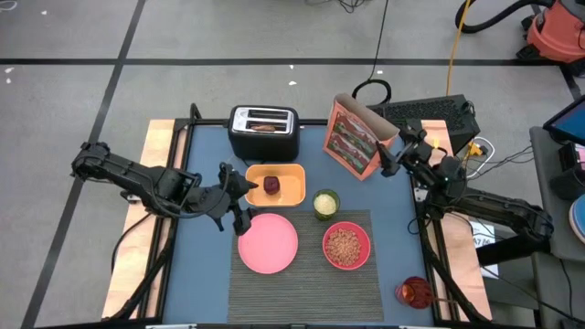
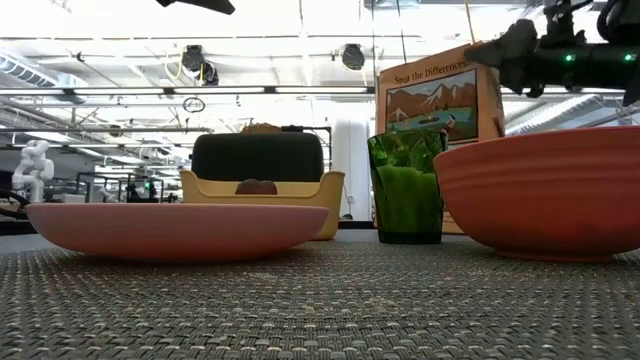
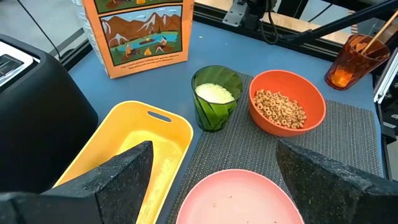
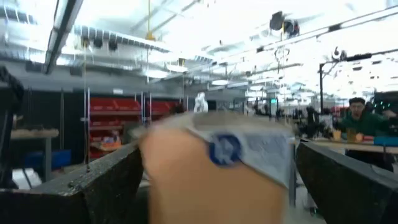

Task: Arrange a breakfast setting
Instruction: Pour the cereal from the orange cereal box into the pink bowl, then put the toasted bread from the toaster on the light pink plate

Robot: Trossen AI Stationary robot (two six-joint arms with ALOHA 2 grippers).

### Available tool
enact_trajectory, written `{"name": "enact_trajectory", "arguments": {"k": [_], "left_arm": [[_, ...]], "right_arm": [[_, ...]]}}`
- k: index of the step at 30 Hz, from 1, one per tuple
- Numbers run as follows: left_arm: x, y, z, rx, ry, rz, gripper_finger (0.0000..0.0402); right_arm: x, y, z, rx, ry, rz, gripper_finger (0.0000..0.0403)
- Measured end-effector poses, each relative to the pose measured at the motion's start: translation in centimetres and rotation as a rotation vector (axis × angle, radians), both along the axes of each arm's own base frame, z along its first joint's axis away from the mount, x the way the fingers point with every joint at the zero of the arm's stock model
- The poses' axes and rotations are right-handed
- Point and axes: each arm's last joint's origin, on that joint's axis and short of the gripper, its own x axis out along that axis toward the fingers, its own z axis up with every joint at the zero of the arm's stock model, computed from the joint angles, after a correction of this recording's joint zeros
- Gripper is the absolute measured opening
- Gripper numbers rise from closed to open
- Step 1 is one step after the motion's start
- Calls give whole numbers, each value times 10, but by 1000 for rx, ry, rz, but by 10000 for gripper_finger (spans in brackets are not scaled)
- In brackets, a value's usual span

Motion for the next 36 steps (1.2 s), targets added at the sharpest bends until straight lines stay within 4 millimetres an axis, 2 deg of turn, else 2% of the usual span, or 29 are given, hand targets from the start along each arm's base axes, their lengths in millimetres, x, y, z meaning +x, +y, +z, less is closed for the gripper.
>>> {"name": "enact_trajectory", "arguments": {"k": [15, 28, 36], "left_arm": [[0, 0, 0, -1, 0, 1, 344], [0, 0, 0, -1, 0, 1, 344], [1, 0, 2, -7, -22, 0, 344]], "right_arm": [[-8, 4, 17, -91, -180, 16, 400], [-12, 13, 29, -145, -334, 272, 400], [-11, 19, 29, -107, -338, 528, 400]]}}
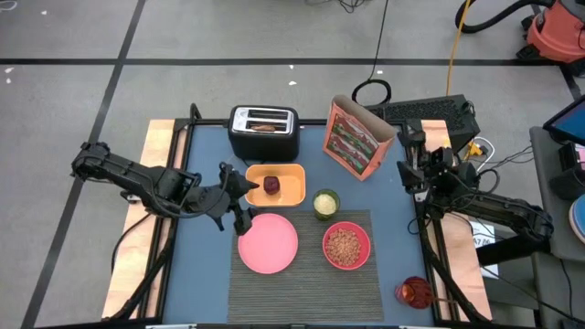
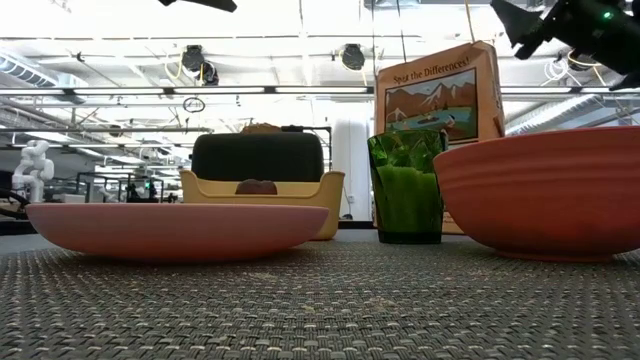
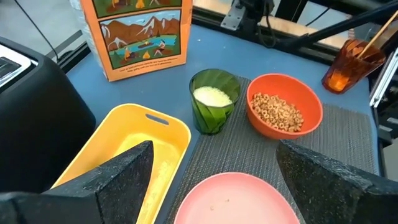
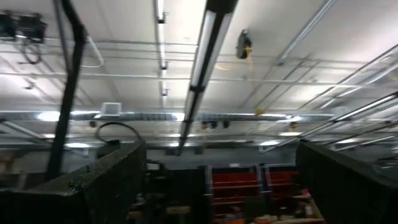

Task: Arrange a breakfast setting
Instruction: Put the toasted bread from the toaster on the light pink plate

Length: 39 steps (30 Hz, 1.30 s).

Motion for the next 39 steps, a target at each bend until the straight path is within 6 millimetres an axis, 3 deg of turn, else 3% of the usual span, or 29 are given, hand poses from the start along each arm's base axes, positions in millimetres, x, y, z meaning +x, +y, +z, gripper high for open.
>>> {"name": "enact_trajectory", "arguments": {"k": [8, 14, 25, 31, 39], "left_arm": [[11, 7, 13, -12, -152, 47, 344], [21, 43, 21, 71, -213, 140, 344], [18, 132, 17, 156, -108, 185, 344], [16, 157, 12, 235, -37, 130, 344], [25, 182, -16, 294, 161, 59, 344]], "right_arm": [[1, 4, -1, 6, 35, 180, 400], [2, 5, -2, 94, 49, 302, 400], [20, 12, -16, 196, 218, 478, 400], [29, 21, -22, 245, 287, 584, 400], [45, 29, -36, 304, 392, 593, 400]]}}
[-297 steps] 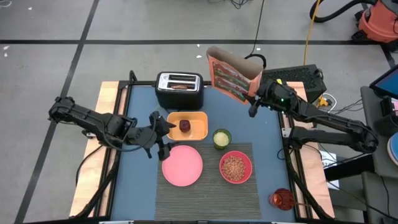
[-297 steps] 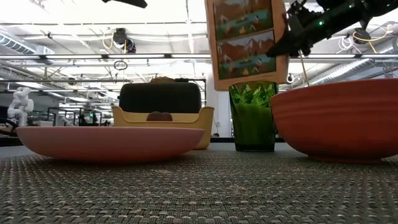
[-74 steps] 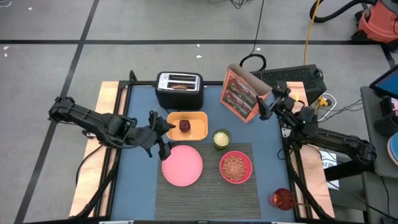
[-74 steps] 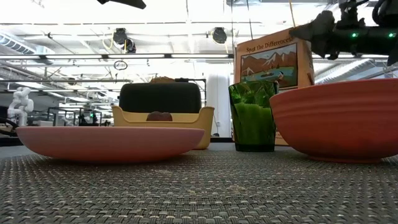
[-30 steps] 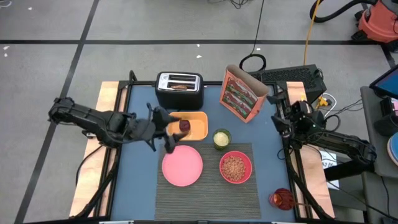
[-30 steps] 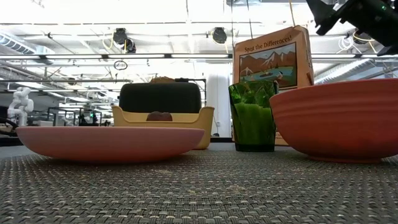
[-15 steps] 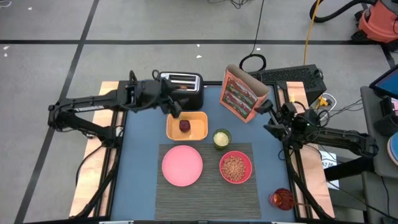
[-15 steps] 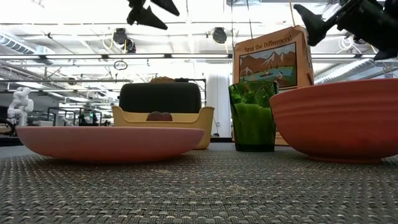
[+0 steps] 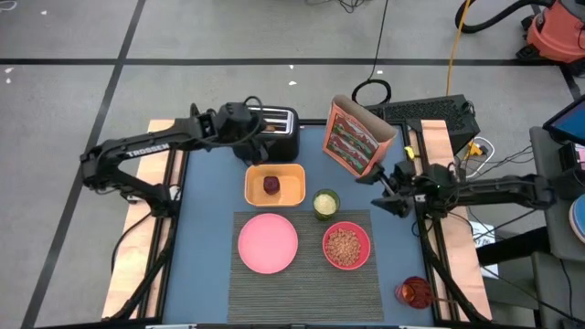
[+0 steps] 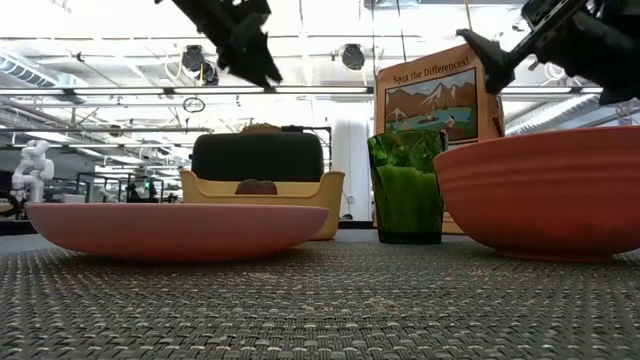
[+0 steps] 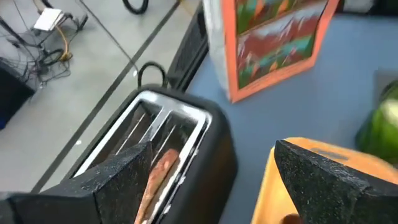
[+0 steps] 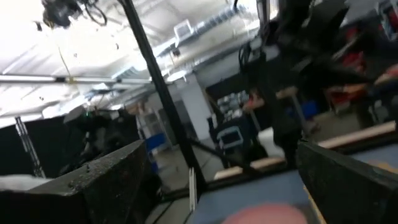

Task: Arrange a breakfast setting
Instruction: Put the toasted bread from the toaster on the light pink plate

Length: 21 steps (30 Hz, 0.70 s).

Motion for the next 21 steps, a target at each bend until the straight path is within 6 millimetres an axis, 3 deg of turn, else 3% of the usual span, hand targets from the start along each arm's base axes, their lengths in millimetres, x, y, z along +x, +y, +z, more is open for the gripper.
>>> {"name": "enact_trajectory", "arguments": {"k": [11, 21], "left_arm": [[-10, 28, -11, -2, 89, 47, 340], [-20, 44, -13, -21, 114, 77, 260]], "right_arm": [[14, 12, -16, 43, 128, 22, 400], [16, 20, -19, 44, 146, 41, 400]]}}
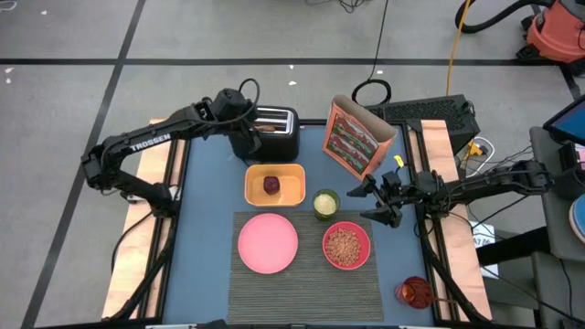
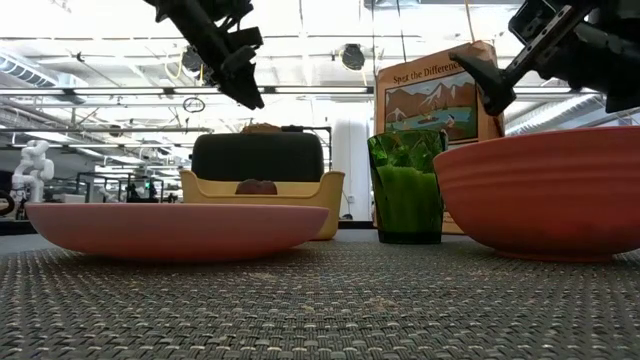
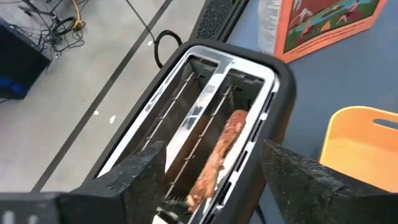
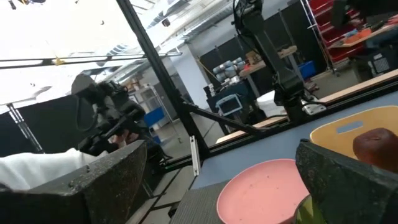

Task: Arrange a breakfast setting
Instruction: Put the toasted bread from the toaster on the light pink plate

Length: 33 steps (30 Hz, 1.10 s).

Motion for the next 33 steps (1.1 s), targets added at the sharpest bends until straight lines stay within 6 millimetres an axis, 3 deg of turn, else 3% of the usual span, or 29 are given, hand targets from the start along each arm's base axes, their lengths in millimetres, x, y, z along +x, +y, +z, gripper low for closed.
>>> {"name": "enact_trajectory", "arguments": {"k": [5, 13, 27, 33], "left_arm": [[3, 7, -10, -25, 35, 1, 237], [16, 15, -30, -55, 90, -17, 234], [18, 18, -31, -46, 80, -16, 232], [18, 18, -32, -49, 79, -17, 183]], "right_arm": [[0, 1, 0, -15, -4, 1, 400], [0, 1, 0, -21, -8, 0, 400], [0, 1, 0, -46, -14, -6, 400], [0, 1, 0, -46, -14, -6, 400]]}}
